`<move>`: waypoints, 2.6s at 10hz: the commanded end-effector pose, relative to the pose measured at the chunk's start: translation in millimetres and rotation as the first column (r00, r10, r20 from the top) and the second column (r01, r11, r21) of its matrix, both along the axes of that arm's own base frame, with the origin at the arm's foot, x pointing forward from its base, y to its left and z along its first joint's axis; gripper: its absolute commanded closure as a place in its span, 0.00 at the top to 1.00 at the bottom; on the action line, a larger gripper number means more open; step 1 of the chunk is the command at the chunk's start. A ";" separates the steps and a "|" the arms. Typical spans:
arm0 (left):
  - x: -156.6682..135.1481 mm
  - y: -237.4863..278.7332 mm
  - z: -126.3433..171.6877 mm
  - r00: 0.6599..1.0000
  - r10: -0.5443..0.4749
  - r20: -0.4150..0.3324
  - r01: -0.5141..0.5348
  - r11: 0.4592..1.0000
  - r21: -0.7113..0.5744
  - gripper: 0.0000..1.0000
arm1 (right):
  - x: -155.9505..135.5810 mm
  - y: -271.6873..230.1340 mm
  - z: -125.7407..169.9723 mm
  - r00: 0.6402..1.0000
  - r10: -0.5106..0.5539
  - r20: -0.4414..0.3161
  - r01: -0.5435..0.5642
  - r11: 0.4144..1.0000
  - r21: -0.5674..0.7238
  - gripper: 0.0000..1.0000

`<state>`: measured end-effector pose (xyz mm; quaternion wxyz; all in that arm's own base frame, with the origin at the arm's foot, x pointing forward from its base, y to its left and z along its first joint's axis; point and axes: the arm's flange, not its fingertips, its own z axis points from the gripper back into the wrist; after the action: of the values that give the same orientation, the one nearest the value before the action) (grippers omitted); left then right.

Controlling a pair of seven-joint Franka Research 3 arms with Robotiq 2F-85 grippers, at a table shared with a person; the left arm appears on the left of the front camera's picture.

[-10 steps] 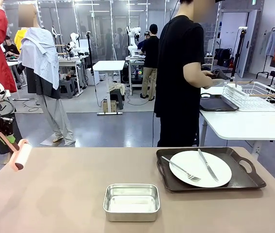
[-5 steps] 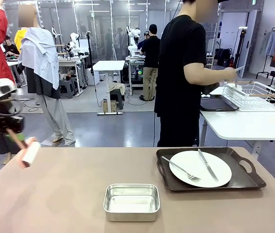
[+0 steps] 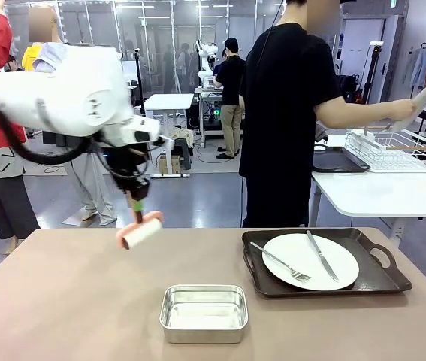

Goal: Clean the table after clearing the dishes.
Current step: Place the Lint Roller back on top of the Airtight Container.

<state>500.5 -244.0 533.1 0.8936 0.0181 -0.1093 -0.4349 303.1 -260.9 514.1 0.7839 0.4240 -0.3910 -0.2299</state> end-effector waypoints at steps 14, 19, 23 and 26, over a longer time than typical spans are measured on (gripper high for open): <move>-87.8 -116.9 -31.7 0.773 -0.602 -0.200 0.596 0.797 -0.100 0.20 | -2.5 0.7 1.6 1.000 0.006 0.013 -0.006 1.000 -0.001 1.00; -52.0 -119.6 -71.9 0.775 -0.575 -0.261 0.573 0.814 -0.090 0.20 | -2.5 0.7 1.6 1.000 0.006 0.013 -0.006 1.000 -0.001 1.00; -35.0 -125.8 -107.2 0.747 -0.594 -0.300 0.591 0.799 -0.110 0.20 | -2.5 0.7 1.6 1.000 0.006 0.013 -0.006 1.000 -0.001 1.00; -25.7 -127.3 -117.3 0.758 -0.585 -0.290 0.587 0.805 -0.090 0.20 | -2.5 0.7 1.6 1.000 0.006 0.013 -0.006 1.000 -0.001 1.00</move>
<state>471.3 -369.4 415.7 0.7185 -0.0930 0.0381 -0.6883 303.0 -261.0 514.2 0.7839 0.4239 -0.3910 -0.2299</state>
